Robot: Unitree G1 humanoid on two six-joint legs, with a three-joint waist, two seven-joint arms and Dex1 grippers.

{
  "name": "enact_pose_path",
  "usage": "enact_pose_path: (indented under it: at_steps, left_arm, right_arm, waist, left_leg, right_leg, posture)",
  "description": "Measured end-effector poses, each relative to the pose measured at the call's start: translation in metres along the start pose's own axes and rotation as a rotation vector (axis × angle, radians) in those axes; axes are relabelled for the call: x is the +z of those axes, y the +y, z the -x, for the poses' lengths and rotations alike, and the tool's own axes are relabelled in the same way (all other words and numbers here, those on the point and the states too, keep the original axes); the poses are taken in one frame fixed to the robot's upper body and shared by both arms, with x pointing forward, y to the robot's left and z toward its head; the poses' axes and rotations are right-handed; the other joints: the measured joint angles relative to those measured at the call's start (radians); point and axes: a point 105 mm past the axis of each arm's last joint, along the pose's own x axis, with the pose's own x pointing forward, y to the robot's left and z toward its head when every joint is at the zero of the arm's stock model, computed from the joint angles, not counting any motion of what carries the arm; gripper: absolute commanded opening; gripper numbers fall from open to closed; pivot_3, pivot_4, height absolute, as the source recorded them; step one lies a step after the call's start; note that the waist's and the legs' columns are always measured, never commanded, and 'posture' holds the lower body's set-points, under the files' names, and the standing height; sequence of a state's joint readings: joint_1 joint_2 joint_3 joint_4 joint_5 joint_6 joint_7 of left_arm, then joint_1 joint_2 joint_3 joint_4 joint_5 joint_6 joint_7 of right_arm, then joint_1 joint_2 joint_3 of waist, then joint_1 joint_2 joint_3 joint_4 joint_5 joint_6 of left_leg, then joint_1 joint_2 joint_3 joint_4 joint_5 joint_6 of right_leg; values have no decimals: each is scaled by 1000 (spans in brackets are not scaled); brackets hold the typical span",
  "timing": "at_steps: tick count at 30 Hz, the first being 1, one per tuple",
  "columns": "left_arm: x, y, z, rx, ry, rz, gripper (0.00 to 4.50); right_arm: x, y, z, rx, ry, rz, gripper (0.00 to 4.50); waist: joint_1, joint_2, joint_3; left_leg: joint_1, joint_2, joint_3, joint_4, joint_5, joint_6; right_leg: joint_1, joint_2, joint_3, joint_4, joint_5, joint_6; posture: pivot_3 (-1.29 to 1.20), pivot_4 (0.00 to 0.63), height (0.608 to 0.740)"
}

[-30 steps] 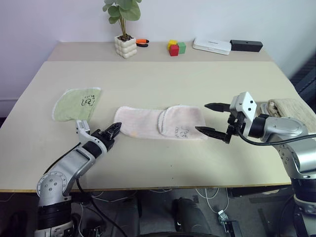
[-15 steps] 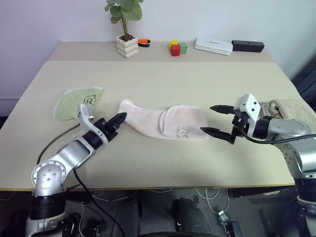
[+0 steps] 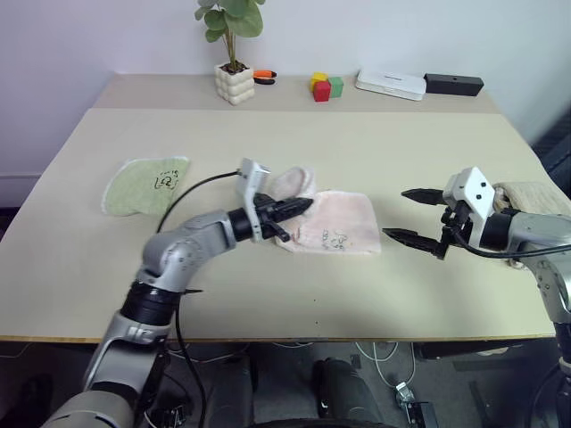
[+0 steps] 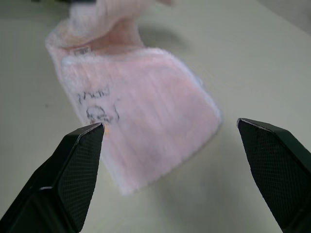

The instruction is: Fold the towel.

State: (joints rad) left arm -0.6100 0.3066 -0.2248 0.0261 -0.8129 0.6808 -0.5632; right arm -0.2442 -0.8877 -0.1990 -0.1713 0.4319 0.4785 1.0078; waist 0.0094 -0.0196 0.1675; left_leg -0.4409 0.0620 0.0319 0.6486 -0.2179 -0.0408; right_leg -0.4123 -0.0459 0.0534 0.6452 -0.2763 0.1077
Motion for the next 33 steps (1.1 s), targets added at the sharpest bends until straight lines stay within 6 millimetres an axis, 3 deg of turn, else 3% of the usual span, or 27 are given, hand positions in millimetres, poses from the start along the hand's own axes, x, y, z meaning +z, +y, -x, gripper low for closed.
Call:
enact_pose_path:
  at_steps: [8,14,24,27,33]
  left_arm:
    - [-10,-21,-35,-149,48,-46,60]
    - [-26,-12,-57,-146,106,-26,60]
    - [-41,-20,-85,-199,153,-21,60]
    - [-52,-19,-87,-200,195,2,975]
    - [-57,-22,-91,-212,208,11,3932]
  right_arm:
    - [6,3,16,-71,-37,-22,4500]
    - [4,5,23,-111,-26,-28,4500]
    - [6,10,26,-138,-29,-23,4500]
    - [6,10,26,-143,-29,-26,4500]
    - [7,9,26,-152,-32,-26,4500]
  waist:
    - [3,1,0]
    - [3,0,0]
    - [3,0,0]
    - [2,0,0]
    - [2,0,0]
  left_leg:
    - [0,0,-2,0,0,0]
    - [0,-1,-2,1,0,0]
    - [0,-1,-3,0,0,0]
    - [0,-1,-3,0,0,0]
    - [0,-1,-3,0,0,0]
  right_leg:
    - [0,1,0,2,-1,-1]
    - [0,0,0,1,-1,-1]
    - [0,0,-1,1,-1,-1]
    - [0,0,-1,1,-1,-1]
    - [0,0,-1,1,-1,-1]
  posture:
    - [0,150,740]
    - [0,150,740]
    - [0,150,740]
    - [0,150,740]
    - [0,150,740]
